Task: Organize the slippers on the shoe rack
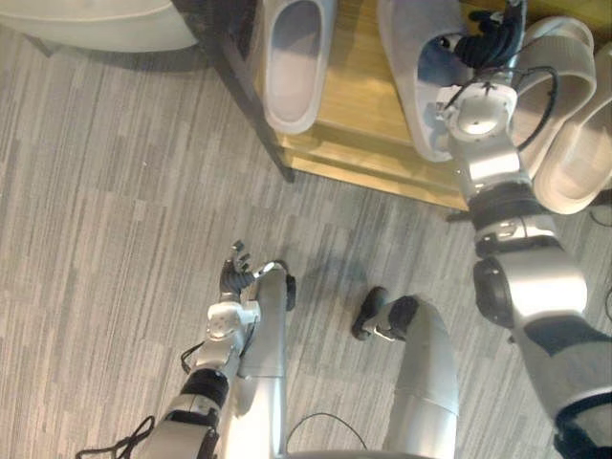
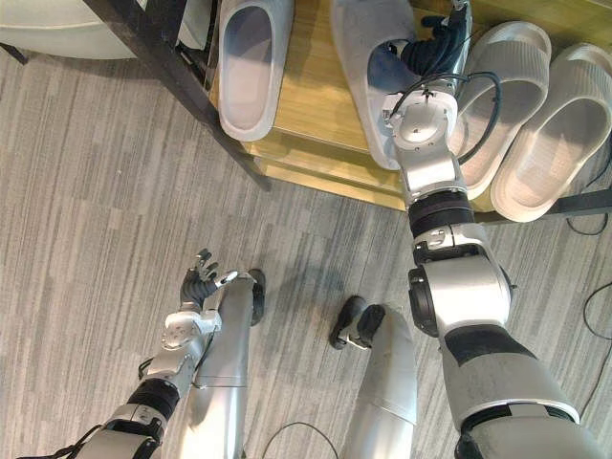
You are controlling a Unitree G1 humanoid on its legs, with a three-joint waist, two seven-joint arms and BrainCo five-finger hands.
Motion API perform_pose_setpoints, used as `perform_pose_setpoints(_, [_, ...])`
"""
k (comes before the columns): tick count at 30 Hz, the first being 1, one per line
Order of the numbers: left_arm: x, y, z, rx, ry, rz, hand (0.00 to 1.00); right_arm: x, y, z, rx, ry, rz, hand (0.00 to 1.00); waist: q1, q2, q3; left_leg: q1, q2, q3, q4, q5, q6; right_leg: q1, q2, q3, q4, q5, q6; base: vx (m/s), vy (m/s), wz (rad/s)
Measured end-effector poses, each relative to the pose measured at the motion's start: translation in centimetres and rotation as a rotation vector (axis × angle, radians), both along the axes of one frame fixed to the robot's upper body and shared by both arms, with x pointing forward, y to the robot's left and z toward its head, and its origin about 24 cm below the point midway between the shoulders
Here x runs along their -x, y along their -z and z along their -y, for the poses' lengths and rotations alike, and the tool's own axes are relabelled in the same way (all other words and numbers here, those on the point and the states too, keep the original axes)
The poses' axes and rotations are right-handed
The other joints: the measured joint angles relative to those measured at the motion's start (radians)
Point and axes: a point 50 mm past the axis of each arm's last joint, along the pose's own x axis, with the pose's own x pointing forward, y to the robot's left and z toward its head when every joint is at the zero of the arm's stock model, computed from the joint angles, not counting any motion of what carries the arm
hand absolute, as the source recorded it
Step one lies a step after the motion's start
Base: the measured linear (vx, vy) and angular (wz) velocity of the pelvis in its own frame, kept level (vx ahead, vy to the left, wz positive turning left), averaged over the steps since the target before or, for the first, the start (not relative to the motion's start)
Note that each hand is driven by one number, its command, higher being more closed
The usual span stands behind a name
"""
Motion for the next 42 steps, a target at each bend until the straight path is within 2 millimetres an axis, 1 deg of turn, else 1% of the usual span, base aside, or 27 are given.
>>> perform_pose_setpoints(7, [0.0,0.1,-0.1,-0.001,-0.003,-0.006,0.00,0.0,0.0,-0.1,0.004,-0.009,0.003,0.00,-0.002,0.000,0.000,0.005,0.005,0.001,-0.006,0.003,-0.005,0.000,0.004,0.000,-0.004,0.003,-0.006,0.01,0.008,0.00])
perform_pose_setpoints(11, [0.0,0.1,-0.2,-0.002,-0.007,-0.008,0.00,-0.1,0.0,-0.2,0.013,-0.025,-0.006,0.00,-0.001,0.000,0.000,0.006,0.014,0.003,-0.012,0.004,-0.004,0.001,0.008,-0.003,-0.016,0.009,-0.015,0.03,0.036,-0.06])
perform_pose_setpoints(19, [0.1,0.2,-0.4,-0.007,-0.010,-0.016,0.00,-0.1,0.2,-0.4,0.009,-0.044,-0.013,0.00,-0.002,0.000,-0.001,0.013,0.022,0.011,-0.019,0.004,-0.004,0.003,0.013,0.000,-0.022,0.011,-0.017,0.03,0.028,-0.02])
perform_pose_setpoints(23, [0.3,0.7,-0.6,-0.014,-0.021,-0.041,0.00,-0.3,2.0,-1.1,-0.024,-0.082,-0.033,0.00,-0.004,-0.002,-0.002,0.032,0.029,0.015,-0.032,0.004,-0.004,0.021,0.019,-0.002,-0.037,0.013,-0.020,0.03,0.027,-0.03])
perform_pose_setpoints(24, [0.4,0.9,-0.7,-0.017,-0.028,-0.056,0.00,-0.3,2.9,-1.3,-0.029,-0.091,-0.049,0.00,-0.004,-0.008,-0.010,0.037,0.031,0.019,-0.036,0.004,-0.004,0.022,0.020,0.000,-0.039,0.013,-0.020,0.04,0.021,-0.01])
perform_pose_setpoints(27, [0.5,1.1,-0.9,-0.021,-0.032,-0.071,0.00,0.0,4.3,-2.2,-0.062,-0.144,-0.044,0.00,-0.007,-0.008,-0.013,0.045,0.035,0.015,-0.049,0.006,-0.008,0.033,0.023,-0.008,-0.052,0.013,-0.020,0.05,0.026,0.00])
perform_pose_setpoints(30, [0.5,1.1,-0.9,-0.021,-0.032,-0.071,0.00,0.0,4.8,-2.6,-0.077,-0.173,-0.047,0.00,-0.008,-0.008,-0.013,0.045,0.034,0.016,-0.050,0.006,-0.008,0.033,0.023,-0.008,-0.053,0.013,-0.020,0.02,0.024,0.01])
perform_pose_setpoints(32, [0.5,1.1,-1.0,-0.024,-0.032,-0.073,0.00,0.0,5.6,-3.5,-0.122,-0.216,-0.058,0.00,-0.012,-0.008,-0.013,0.046,0.034,0.016,-0.052,0.006,-0.008,0.034,0.023,-0.008,-0.055,0.013,-0.020,0.03,0.046,0.01])
perform_pose_setpoints(34, [0.5,1.2,-1.1,-0.023,-0.036,-0.076,0.00,0.1,5.7,-4.0,-0.148,-0.244,-0.046,0.00,-0.014,-0.008,-0.013,0.047,0.034,0.016,-0.053,0.006,-0.008,0.036,0.024,-0.008,-0.056,0.013,-0.020,0.02,0.052,0.00])
perform_pose_setpoints(38, [0.6,1.4,-1.4,-0.011,-0.059,-0.091,0.00,0.3,6.3,-5.4,-0.250,-0.318,-0.027,0.00,-0.022,-0.009,-0.013,0.053,0.035,0.019,-0.056,0.007,-0.009,0.038,0.024,-0.005,-0.057,0.013,-0.020,0.01,0.049,0.00])
perform_pose_setpoints(39, [0.7,1.6,-1.4,-0.009,-0.066,-0.102,0.00,0.3,6.5,-6.0,-0.313,-0.351,-0.024,0.00,-0.025,-0.009,-0.013,0.059,0.035,0.020,-0.062,0.009,-0.012,0.042,0.025,-0.005,-0.059,0.013,-0.020,0.00,0.033,0.00])
perform_pose_setpoints(41, [0.7,1.6,-1.5,-0.013,-0.065,-0.110,0.00,0.4,6.7,-6.2,-0.341,-0.362,-0.022,0.00,-0.027,-0.009,-0.013,0.064,0.035,0.018,-0.066,0.010,-0.013,0.048,0.025,-0.008,-0.063,0.013,-0.020,0.01,0.028,0.03])
perform_pose_setpoints(42, [0.7,1.8,-1.3,-0.010,-0.064,-0.118,0.00,0.4,7.3,-6.8,-0.393,-0.391,-0.036,0.00,-0.027,-0.009,-0.013,0.076,0.035,0.015,-0.074,0.011,-0.015,0.061,0.027,-0.012,-0.069,0.013,-0.020,0.01,0.022,0.04])
